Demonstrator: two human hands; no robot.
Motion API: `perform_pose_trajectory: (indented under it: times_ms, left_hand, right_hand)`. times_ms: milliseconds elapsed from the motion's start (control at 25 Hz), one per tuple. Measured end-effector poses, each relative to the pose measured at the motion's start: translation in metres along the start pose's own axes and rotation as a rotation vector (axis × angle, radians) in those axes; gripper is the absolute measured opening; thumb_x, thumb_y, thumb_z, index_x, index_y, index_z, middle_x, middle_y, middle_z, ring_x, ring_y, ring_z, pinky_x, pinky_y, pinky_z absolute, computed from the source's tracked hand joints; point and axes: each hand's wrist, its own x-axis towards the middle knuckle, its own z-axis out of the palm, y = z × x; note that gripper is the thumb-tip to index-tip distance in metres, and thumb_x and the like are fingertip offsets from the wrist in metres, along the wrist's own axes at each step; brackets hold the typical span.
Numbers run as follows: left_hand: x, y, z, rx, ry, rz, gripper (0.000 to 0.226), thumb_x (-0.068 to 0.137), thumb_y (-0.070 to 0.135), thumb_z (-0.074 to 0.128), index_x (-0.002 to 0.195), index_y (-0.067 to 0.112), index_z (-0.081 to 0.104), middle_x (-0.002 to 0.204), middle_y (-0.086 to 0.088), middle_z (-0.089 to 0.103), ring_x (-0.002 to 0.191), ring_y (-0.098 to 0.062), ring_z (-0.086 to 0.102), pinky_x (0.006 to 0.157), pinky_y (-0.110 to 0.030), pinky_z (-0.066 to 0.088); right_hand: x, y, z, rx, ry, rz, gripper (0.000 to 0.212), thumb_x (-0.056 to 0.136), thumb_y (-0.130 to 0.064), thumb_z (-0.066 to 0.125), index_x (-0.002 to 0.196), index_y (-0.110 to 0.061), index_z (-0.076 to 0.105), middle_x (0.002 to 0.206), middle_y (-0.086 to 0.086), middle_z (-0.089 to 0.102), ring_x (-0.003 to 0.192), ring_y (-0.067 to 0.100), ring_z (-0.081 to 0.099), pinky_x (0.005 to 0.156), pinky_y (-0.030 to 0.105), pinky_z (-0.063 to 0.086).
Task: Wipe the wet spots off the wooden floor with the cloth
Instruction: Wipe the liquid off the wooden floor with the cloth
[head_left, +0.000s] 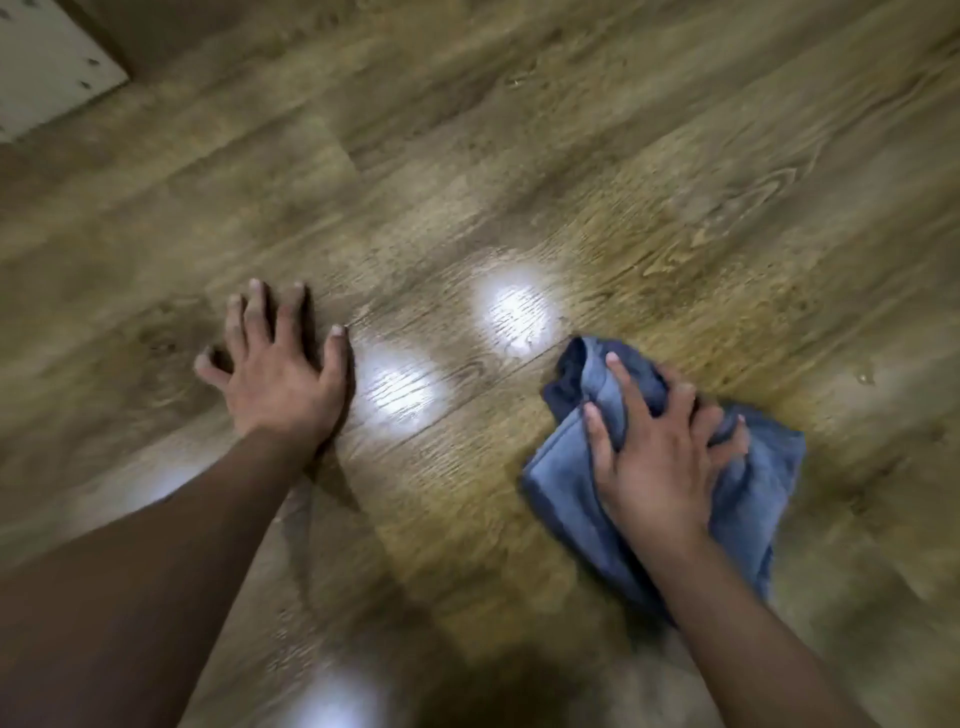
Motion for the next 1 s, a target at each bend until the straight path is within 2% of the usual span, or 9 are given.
perform_pose_trajectory:
  times_ms: [80,200,280,400,520,640,760,840,1000]
  left_hand:
    - [0.002,-0.003,0.01,-0.011,0.013,0.033,0.063,0.094,0.063,0.032,0.152,0.04,0.032,0.168,0.004,0.02,0.155,-0.021,0.011,0.113,-0.068,0.011]
    - [0.0,-0.002,0.013,0.0,0.041,0.048,0.061,0.094,0.061,0.034,0.151,0.04,0.034,0.166,0.005,0.024,0.153,-0.023,0.014,0.112,-0.068,0.013]
    - [0.002,-0.003,0.013,-0.003,0.035,0.022,0.059,0.094,0.057,0.035,0.151,0.04,0.035,0.166,0.005,0.024,0.154,-0.024,0.015,0.112,-0.068,0.013]
    - [0.002,-0.005,0.012,0.007,0.037,0.052,0.058,0.093,0.048,0.033,0.151,0.038,0.037,0.166,0.003,0.025,0.153,-0.025,0.016,0.111,-0.067,0.016]
    - [0.003,-0.008,0.008,-0.04,0.048,0.052,0.063,0.088,0.039,0.034,0.15,0.037,0.042,0.165,0.002,0.029,0.153,-0.025,0.018,0.111,-0.065,0.015]
    - [0.001,-0.007,0.005,-0.071,0.046,0.037,0.066,0.084,0.036,0.038,0.15,0.037,0.045,0.164,0.003,0.031,0.153,-0.024,0.019,0.112,-0.063,0.013]
    - [0.003,-0.006,0.005,-0.058,0.043,0.056,0.062,0.088,0.039,0.038,0.149,0.038,0.043,0.164,0.003,0.03,0.153,-0.023,0.017,0.112,-0.063,0.013]
    - [0.004,-0.007,0.008,-0.044,0.035,0.056,0.059,0.091,0.046,0.039,0.149,0.039,0.041,0.165,0.004,0.028,0.154,-0.022,0.016,0.112,-0.064,0.012]
    - [0.003,-0.009,0.012,-0.009,0.01,0.053,0.063,0.089,0.059,0.039,0.15,0.039,0.038,0.166,0.003,0.025,0.154,-0.023,0.013,0.113,-0.064,0.012]
  right_hand:
    - [0.05,-0.016,0.006,-0.037,0.06,0.086,0.057,0.096,-0.061,0.035,0.147,-0.038,0.043,0.133,0.021,0.043,0.115,0.042,0.037,0.104,0.07,0.02]
    - [0.123,-0.059,0.011,0.0,0.057,0.189,0.059,0.096,-0.062,0.03,0.148,-0.037,0.04,0.141,0.024,0.04,0.126,0.047,0.035,0.107,0.072,0.016]
    - [0.152,-0.095,0.016,0.001,0.053,0.18,0.059,0.095,-0.062,0.03,0.149,-0.038,0.04,0.145,0.022,0.039,0.131,0.047,0.033,0.109,0.071,0.014]
    - [0.146,-0.152,0.015,-0.023,0.035,-0.032,0.059,0.094,-0.063,0.034,0.147,-0.039,0.042,0.138,0.018,0.044,0.126,0.043,0.038,0.11,0.068,0.016]
    - [0.084,-0.177,0.014,-0.035,0.006,-0.313,0.057,0.093,-0.06,0.042,0.146,-0.039,0.044,0.13,0.014,0.049,0.119,0.038,0.043,0.111,0.065,0.02]
    - [-0.006,-0.158,0.017,0.004,-0.07,-0.469,0.06,0.09,-0.055,0.051,0.147,-0.037,0.044,0.136,0.01,0.048,0.123,0.038,0.045,0.113,0.065,0.017]
    - [-0.063,-0.103,0.017,0.012,-0.132,-0.511,0.06,0.087,-0.055,0.052,0.145,-0.039,0.047,0.138,0.007,0.049,0.122,0.038,0.049,0.112,0.065,0.015]
    - [-0.066,-0.063,0.012,-0.01,-0.135,-0.463,0.06,0.087,-0.058,0.05,0.144,-0.041,0.049,0.137,0.007,0.049,0.121,0.036,0.048,0.11,0.065,0.021]
    - [-0.021,-0.026,-0.001,-0.01,-0.09,-0.213,0.058,0.088,-0.06,0.046,0.142,-0.039,0.052,0.128,0.015,0.049,0.11,0.039,0.043,0.102,0.064,0.026]
